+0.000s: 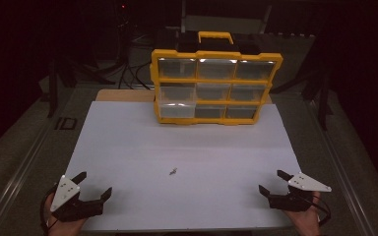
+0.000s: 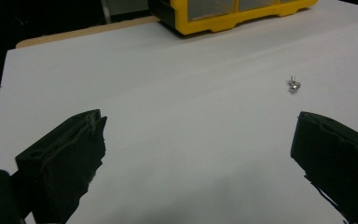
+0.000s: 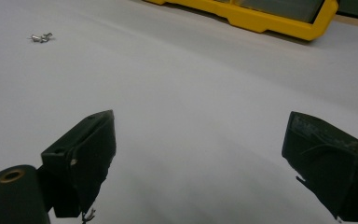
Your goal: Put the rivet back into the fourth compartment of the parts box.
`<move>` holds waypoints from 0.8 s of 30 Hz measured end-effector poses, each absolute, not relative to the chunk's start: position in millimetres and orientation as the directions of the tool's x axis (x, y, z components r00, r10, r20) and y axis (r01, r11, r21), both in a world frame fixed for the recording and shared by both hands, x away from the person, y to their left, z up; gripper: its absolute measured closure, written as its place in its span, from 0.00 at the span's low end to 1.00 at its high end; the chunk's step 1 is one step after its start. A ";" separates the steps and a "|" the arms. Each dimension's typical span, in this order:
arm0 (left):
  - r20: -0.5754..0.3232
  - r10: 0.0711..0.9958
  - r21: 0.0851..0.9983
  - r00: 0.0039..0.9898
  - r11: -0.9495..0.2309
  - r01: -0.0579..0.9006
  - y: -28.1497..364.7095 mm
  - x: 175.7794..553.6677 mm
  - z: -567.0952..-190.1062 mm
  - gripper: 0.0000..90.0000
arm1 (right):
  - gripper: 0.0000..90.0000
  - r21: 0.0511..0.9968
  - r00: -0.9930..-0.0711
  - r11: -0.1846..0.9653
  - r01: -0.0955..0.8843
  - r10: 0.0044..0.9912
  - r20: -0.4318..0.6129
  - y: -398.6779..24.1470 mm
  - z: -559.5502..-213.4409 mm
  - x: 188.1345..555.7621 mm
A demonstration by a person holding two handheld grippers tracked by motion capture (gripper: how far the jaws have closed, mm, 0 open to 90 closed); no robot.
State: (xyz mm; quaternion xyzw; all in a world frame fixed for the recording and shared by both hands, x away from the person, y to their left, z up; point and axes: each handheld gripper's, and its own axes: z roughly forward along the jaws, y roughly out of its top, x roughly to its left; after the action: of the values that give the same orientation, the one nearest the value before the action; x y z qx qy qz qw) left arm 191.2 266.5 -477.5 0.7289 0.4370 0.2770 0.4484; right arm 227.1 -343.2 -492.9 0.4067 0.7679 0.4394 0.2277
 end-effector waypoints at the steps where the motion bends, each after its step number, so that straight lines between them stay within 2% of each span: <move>1: 0.014 0.886 0.895 0.463 -0.218 0.390 266.3 191.4 -477.6 0.03 | 0.11 0.860 -0.565 0.283 0.425 0.825 0.008 -343.2 -492.9 227.1; 16: 0.014 0.887 0.892 0.462 -0.220 0.395 266.8 196.3 -479.6 0.04 | 0.11 0.847 -0.572 0.294 0.443 0.820 0.014 -336.0 -493.7 234.4; 24: 0.006 0.891 0.887 0.455 -0.215 0.409 266.9 202.3 -481.6 0.03 | 0.11 0.848 -0.610 0.313 0.429 0.793 0.015 -323.5 -484.8 241.6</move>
State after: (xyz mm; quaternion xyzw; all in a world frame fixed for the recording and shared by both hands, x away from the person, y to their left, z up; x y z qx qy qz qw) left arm 202.3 266.9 -481.6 0.7300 0.4449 0.2732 0.4410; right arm 241.6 -323.5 -484.8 0.3898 0.7831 0.4376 0.2080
